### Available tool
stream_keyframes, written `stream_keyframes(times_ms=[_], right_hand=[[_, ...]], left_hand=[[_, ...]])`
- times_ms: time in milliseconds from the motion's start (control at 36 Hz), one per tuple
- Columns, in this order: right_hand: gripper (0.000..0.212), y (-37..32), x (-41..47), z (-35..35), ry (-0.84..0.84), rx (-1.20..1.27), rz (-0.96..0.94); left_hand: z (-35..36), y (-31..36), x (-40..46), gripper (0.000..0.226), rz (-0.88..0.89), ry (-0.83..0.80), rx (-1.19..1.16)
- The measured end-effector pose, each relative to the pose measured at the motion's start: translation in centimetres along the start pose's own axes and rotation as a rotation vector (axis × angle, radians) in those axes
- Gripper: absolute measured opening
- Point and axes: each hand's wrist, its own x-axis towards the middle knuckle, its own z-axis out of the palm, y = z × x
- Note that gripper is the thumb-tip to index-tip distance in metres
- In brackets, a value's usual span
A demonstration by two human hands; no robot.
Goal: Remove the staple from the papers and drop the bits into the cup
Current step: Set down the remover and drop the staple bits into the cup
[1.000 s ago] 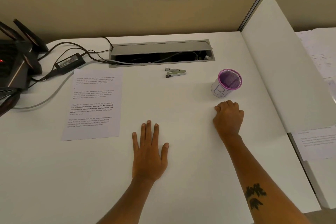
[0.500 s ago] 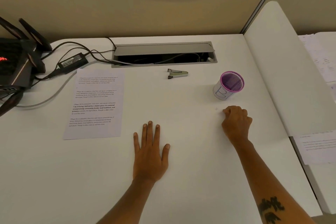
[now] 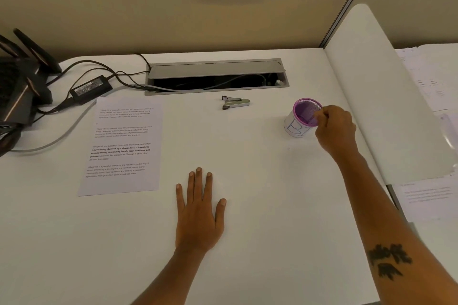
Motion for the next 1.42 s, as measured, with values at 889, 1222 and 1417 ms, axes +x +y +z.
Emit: stream_keyframes(times_ms=[889,1222,1417], right_hand=[[0.01,0.3,-1.0,-0.6,0.168,0.174,-0.059],[0.069,2.5,-12.9,7.1,-0.053,-0.114,0.155],[0.081,1.0,-14.1,9.6,-0.171,-0.29,0.161]], left_hand=[[0.1,0.0,0.1,0.074,0.006,-0.003,-0.015],[0.1,0.0,0.1,0.074,0.003,0.003,0.002],[0.2,0.0,0.1,0.074,0.002,0.003,0.015]])
